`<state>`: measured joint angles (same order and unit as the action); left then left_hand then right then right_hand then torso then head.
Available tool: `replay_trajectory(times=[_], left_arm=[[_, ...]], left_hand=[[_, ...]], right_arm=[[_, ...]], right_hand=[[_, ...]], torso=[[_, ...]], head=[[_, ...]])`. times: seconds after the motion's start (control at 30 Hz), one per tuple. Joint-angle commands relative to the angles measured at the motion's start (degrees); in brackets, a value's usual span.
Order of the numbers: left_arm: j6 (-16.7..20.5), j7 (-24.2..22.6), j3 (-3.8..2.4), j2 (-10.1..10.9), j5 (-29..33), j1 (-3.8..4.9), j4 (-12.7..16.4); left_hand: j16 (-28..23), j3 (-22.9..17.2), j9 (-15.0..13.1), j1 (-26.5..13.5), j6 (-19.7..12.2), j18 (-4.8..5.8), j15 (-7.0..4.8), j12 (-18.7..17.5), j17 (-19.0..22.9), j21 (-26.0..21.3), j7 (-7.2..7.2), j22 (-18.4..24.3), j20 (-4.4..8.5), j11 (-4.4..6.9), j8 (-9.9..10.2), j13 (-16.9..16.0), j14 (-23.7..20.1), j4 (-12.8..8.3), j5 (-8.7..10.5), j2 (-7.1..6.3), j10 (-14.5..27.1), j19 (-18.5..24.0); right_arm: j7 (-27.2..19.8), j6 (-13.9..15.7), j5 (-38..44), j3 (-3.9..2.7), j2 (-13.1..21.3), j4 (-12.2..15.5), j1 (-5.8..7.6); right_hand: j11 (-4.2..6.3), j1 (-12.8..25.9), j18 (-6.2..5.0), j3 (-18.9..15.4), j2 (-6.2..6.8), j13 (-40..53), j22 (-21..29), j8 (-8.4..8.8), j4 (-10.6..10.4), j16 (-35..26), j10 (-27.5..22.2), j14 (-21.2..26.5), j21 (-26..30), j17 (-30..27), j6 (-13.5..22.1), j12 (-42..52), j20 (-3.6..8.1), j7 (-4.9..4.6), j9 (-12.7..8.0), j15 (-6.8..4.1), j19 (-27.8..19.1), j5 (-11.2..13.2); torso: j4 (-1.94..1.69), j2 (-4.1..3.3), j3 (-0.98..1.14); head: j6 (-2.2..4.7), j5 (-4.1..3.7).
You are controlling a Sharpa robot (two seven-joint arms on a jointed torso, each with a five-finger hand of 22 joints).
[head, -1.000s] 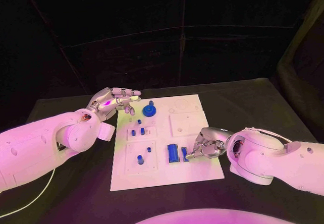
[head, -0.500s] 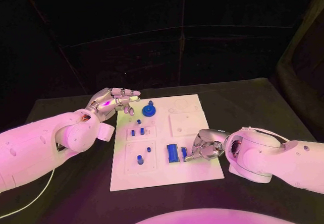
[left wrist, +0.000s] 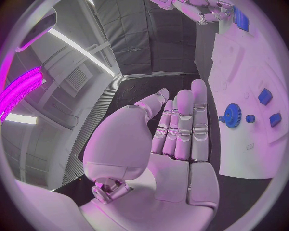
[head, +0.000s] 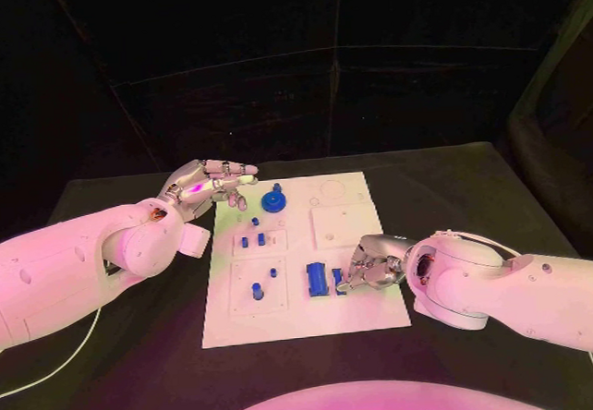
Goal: Assemble the parts on the task board
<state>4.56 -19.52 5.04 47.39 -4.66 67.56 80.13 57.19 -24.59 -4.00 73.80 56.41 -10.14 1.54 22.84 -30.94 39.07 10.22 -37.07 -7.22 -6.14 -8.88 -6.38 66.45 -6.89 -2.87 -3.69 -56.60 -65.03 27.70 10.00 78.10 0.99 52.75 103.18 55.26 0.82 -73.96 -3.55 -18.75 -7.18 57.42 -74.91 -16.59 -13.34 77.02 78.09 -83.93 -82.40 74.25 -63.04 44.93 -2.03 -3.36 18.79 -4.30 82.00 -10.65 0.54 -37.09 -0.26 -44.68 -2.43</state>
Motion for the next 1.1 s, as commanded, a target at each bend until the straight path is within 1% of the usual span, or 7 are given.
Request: replay_trajectory(times=[0.03,0.2,0.53,0.6,0.77,0.93,1.1], left_arm=[[-0.57,-0.13,-0.05,-0.02,0.16,0.08,-0.02],[-0.59,-0.12,-0.05,-0.02,0.16,0.08,-0.04],[0.29,-0.43,-0.04,-0.05,0.16,0.08,-0.33],[1.67,-1.37,-0.04,-0.06,0.34,0.08,-0.46],[3.88,-4.64,-0.03,-0.25,2.54,-0.05,-1.63],[5.23,-7.84,-0.04,-0.59,4.84,-0.45,-3.42],[4.86,-9.23,-0.05,-1.04,6.56,-0.75,-5.07]], left_hand=[[-0.27,0.2,0.08,-0.08,-0.3,-0.32,-0.03,0.26,0.05,-0.24,0.07,0.05,0.04,-0.18,-0.36,0.0,-0.27,0.04,0.03,0.62,0.41,0.44],[-0.27,0.2,0.08,-0.08,-0.3,-0.32,-0.03,0.26,0.05,-0.24,0.07,0.05,0.04,-0.18,-0.36,0.0,-0.27,0.04,0.03,0.62,0.41,0.44],[-0.21,0.4,0.13,-0.3,-0.59,-0.31,0.04,0.38,0.16,-0.37,0.17,0.14,-0.02,-0.27,-0.31,0.02,-0.36,0.12,0.04,0.49,0.67,0.46],[-1.33,1.95,0.22,-1.94,-1.77,-0.11,0.82,-0.23,0.81,-1.53,0.56,0.77,-0.49,-0.88,0.08,0.36,-2.43,1.11,0.29,-0.11,2.96,1.65],[-8.33,6.69,-0.04,-3.26,-2.98,0.07,2.28,0.44,4.64,-7.93,0.94,4.59,-1.99,-1.66,-0.24,0.37,-9.87,2.54,0.12,-0.82,5.09,7.63],[-16.76,9.01,-0.09,-2.41,-1.43,-0.18,2.08,0.55,9.53,-13.06,0.01,8.44,-2.83,-1.24,-1.32,1.04,-10.27,3.09,0.01,0.15,1.57,10.05],[-27.7,10.74,0.18,-1.5,-1.37,-0.13,3.62,-3.19,14.72,-19.72,0.06,13.63,-4.26,-1.55,-0.71,2.78,-10.12,3.61,0.06,1.2,0.72,13.23]], right_arm=[[0.28,-1.32,0.8,0.0,-0.21,0.05,0.06],[-0.66,-0.81,0.49,0.0,-0.16,0.71,0.06],[-14.1,13.06,-14.23,-0.01,2.46,2.2,0.16],[-22.11,15.49,-23.31,-0.03,3.46,2.07,0.31],[-36.17,16.12,-40.58,-0.05,3.61,-1.03,1.86],[-46.85,15.24,-51.49,-0.09,2.11,-5.84,3.85],[-51.67,13.24,-58.34,-0.21,-1.48,-12.97,5.27]], right_hand=[[-0.06,-0.68,0.42,0.16,-0.03,-0.02,-2.76,0.19,0.17,-0.09,-0.27,-3.02,0.28,-0.07,0.14,-0.1,-0.09,-0.16,0.07,-0.08,-0.09,-0.28],[-0.2,-0.45,0.26,-0.49,0.89,-0.43,-2.1,0.34,0.29,-0.61,-0.69,-2.89,0.74,-0.63,0.46,-0.89,-0.14,-0.32,0.06,0.02,-0.55,0.1],[-3.12,0.44,-3.38,-1.76,3.64,-12.0,14.56,2.6,-1.76,-17.96,-10.97,2.02,13.73,-17.64,8.43,-16.04,-2.3,-3.46,-0.71,2.44,-11.35,2.81],[-5.46,-2.04,-6.44,-0.66,3.21,-16.44,32.14,4.22,-0.93,-35.44,-17.22,10.34,29.3,-32.98,12.81,-21.23,-3.83,-5.62,-2.03,4.59,-23.99,0.55],[-8.39,-7.01,-6.34,1.11,1.45,-25.94,40.09,4.86,2.35,-47.91,-22.82,22.17,42.42,-40.91,15.06,-28.21,-7.12,-7.76,-3.99,8.21,-31.63,-1.45],[-9.23,-8.78,-7.41,2.41,-0.66,-37.18,49.28,6.26,5.38,-60.34,-20.08,23.7,54.93,-51.95,13.68,-32.53,-9.85,-8.27,-6.97,10.3,-32.02,-1.09],[-9.43,-9.56,-7.04,3.94,-1.32,-44.75,53.76,8.66,8.76,-66.75,-19.72,22.11,60.25,-58.05,13.14,-35.61,-10.39,-8.29,-9.62,10.6,-29.09,-0.79]], torso=[[0.08,0.03,0.05],[0.09,0.01,0.09],[0.08,0.25,0.13],[0.07,0.4,0.07],[0.65,1.46,0.04],[0.68,2.96,-0.1],[0.57,4.21,-0.52]], head=[[0.05,0.04],[0.05,0.08],[0.41,0.11],[0.58,0.13],[0.98,0.13],[1.86,0.26],[3.35,0.54]])
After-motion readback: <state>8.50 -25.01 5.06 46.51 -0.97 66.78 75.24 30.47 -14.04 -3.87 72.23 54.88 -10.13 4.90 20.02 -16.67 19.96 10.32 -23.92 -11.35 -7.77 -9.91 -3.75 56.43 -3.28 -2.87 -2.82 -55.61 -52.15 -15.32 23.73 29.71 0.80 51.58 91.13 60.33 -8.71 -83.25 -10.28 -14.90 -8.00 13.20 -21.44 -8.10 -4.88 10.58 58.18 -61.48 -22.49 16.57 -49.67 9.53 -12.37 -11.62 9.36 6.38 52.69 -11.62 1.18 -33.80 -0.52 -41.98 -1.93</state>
